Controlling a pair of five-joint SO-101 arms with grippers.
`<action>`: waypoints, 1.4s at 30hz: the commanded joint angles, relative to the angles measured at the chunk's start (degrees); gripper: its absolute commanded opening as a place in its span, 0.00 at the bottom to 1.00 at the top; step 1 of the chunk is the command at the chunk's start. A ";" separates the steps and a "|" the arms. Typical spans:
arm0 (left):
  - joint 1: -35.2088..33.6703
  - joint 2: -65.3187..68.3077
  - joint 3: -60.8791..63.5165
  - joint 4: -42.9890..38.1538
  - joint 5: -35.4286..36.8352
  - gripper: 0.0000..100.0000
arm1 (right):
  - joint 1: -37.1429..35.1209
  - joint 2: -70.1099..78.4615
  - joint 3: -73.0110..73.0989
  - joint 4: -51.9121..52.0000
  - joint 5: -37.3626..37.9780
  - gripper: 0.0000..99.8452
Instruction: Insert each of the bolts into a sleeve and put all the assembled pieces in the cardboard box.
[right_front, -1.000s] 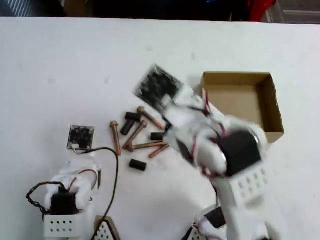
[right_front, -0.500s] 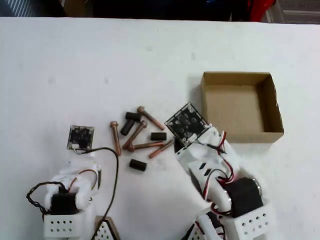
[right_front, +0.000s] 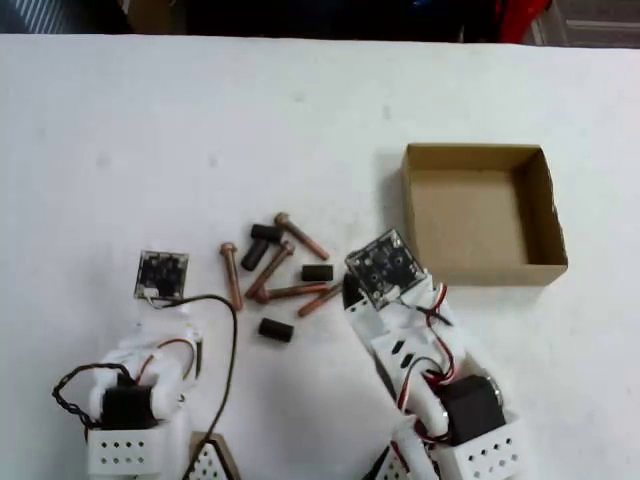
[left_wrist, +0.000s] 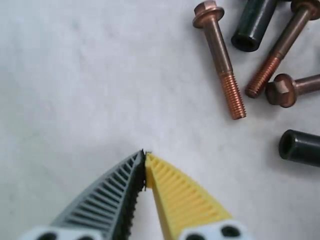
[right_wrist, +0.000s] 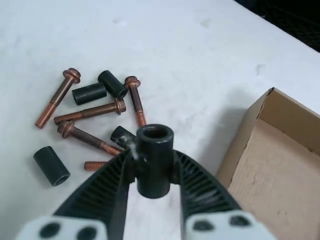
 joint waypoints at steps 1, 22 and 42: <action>-0.13 -0.57 -0.18 0.53 -0.26 0.02 | 0.48 -4.97 1.32 -1.54 0.00 0.02; -11.91 -0.66 -0.26 -5.36 -0.70 0.02 | 0.48 -17.36 15.56 -8.48 -0.44 0.02; -13.93 1.10 -18.20 2.73 -17.58 0.02 | 0.48 -17.27 29.36 -32.48 -0.44 0.02</action>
